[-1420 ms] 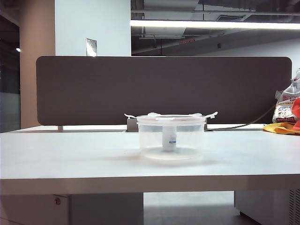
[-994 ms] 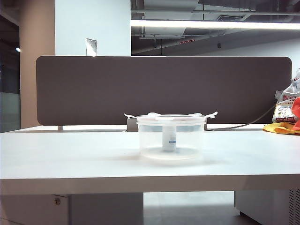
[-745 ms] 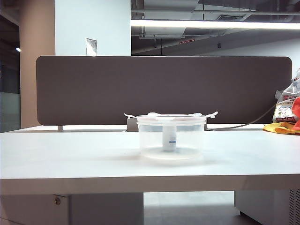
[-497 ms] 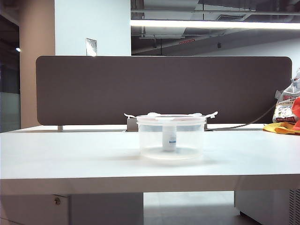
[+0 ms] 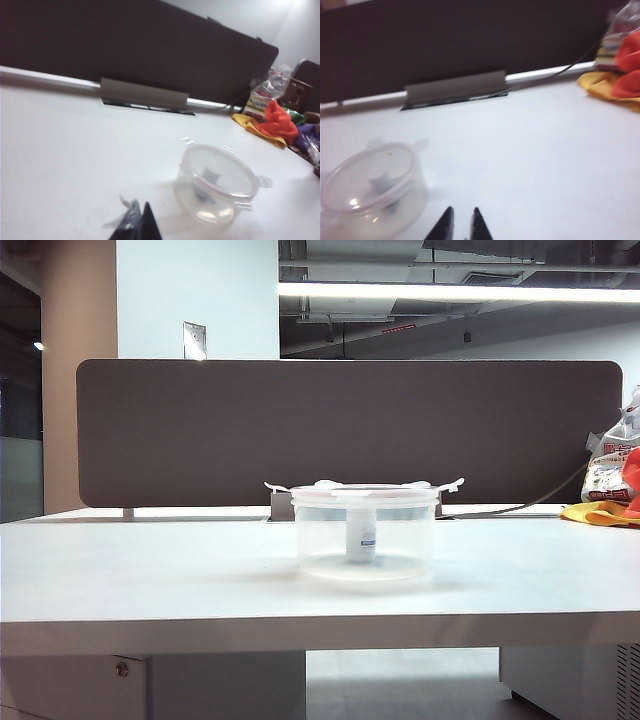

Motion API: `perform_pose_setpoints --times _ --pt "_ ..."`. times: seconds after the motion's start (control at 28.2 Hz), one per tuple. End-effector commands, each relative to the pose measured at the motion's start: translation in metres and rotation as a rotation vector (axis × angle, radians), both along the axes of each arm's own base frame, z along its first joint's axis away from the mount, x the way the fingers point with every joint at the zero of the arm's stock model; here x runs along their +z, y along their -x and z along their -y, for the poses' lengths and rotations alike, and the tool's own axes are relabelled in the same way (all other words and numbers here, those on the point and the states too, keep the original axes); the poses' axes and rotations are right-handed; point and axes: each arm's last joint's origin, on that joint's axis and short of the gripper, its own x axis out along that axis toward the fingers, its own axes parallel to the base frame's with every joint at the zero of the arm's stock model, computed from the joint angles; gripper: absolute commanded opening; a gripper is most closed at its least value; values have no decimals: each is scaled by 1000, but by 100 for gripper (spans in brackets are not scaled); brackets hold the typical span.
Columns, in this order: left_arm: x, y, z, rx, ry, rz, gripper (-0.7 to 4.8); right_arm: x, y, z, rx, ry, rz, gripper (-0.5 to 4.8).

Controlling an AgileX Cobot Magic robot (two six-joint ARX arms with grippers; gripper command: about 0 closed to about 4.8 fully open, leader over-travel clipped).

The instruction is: Remove the lid of the round box, pick up the small white medicine bottle inside, and place it on the table.

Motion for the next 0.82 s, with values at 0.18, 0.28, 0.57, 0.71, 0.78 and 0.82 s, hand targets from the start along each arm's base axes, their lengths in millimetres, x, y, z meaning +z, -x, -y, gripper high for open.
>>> perform_pose_setpoints --times 0.18,0.28,0.57,0.71,0.78,0.82 --pt "34 -36 3 -158 10 -164 -5 55 -56 -23 116 37 -183 263" --pt "48 -63 8 -223 17 -257 -5 60 -94 -35 212 41 -347 279" --pt "65 -133 49 -347 -62 -399 99 43 -146 -48 287 16 -528 442" --pt "65 -170 61 -368 -71 -481 156 18 -162 -51 324 -107 -670 441" --pt "63 -182 63 -372 -71 -504 157 12 -167 -53 341 -155 -695 439" --pt "61 -189 65 -376 -70 -523 157 9 -171 -55 352 -187 -709 427"
